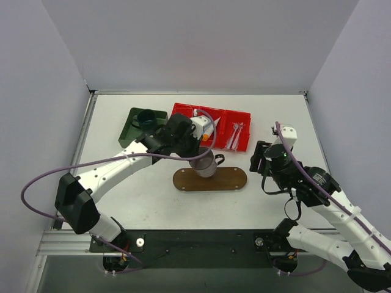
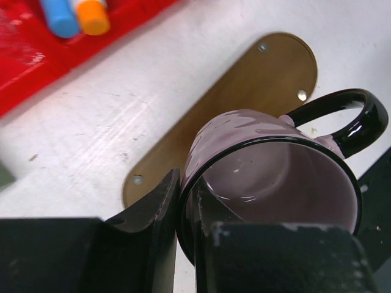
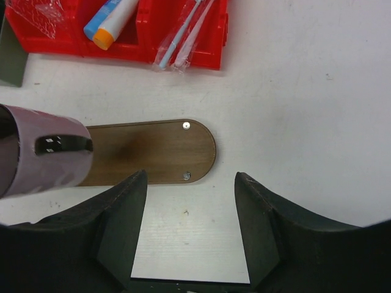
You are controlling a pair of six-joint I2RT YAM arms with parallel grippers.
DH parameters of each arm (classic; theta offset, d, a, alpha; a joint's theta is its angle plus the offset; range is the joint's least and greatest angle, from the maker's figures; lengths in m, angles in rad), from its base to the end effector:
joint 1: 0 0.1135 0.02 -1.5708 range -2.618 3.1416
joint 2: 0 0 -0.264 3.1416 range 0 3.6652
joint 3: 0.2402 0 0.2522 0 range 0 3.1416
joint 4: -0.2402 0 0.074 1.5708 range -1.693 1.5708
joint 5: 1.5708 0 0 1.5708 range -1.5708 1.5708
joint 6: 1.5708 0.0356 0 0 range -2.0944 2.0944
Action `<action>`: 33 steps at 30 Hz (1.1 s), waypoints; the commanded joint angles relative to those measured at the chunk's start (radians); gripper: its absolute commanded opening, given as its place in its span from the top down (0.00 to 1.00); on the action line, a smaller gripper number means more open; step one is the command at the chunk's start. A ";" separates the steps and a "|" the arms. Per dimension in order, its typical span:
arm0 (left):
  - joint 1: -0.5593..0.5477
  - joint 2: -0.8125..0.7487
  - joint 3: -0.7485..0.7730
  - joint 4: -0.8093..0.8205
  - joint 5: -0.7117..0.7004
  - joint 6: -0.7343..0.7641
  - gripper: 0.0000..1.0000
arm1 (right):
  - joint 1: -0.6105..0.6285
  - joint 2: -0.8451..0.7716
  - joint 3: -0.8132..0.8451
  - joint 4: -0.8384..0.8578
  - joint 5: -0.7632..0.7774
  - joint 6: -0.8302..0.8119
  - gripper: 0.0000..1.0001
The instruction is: Prepare toiletry sets of a toothbrush and toothpaste on the tray
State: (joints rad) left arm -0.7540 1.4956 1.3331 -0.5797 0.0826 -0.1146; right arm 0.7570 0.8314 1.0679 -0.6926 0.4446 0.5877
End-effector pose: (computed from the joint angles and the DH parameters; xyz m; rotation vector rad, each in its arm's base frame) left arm 0.2402 -0.2296 0.3223 0.7859 2.2367 -0.5275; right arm 0.1279 0.0998 0.3775 0.1108 2.0010 0.4194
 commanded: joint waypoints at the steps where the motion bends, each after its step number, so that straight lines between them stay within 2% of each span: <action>1: -0.071 0.043 0.035 0.017 0.057 0.012 1.00 | 0.011 0.061 -0.003 0.050 -0.055 -0.002 0.45; 5: -0.126 0.066 0.043 0.003 0.052 0.023 1.00 | 0.013 0.092 -0.006 0.128 -0.130 -0.008 0.42; 8: -0.130 0.069 0.038 0.007 0.049 0.018 1.00 | 0.016 0.130 -0.019 0.195 -0.207 -0.008 0.40; 13: -0.139 0.074 0.029 0.018 0.043 0.010 1.00 | 0.080 0.198 -0.057 0.284 -0.237 0.015 0.41; 19: -0.142 0.078 0.025 0.026 0.023 0.007 1.00 | 0.149 0.242 -0.063 0.298 -0.219 0.014 0.47; 33: -0.140 0.055 0.005 0.053 0.002 0.010 1.00 | 0.191 0.322 -0.085 0.315 -0.195 -0.012 0.56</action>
State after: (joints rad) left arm -0.8890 1.5890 1.3251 -0.6228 0.0750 -0.0975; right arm 0.9314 1.1244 0.9905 -0.3981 0.2283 0.5949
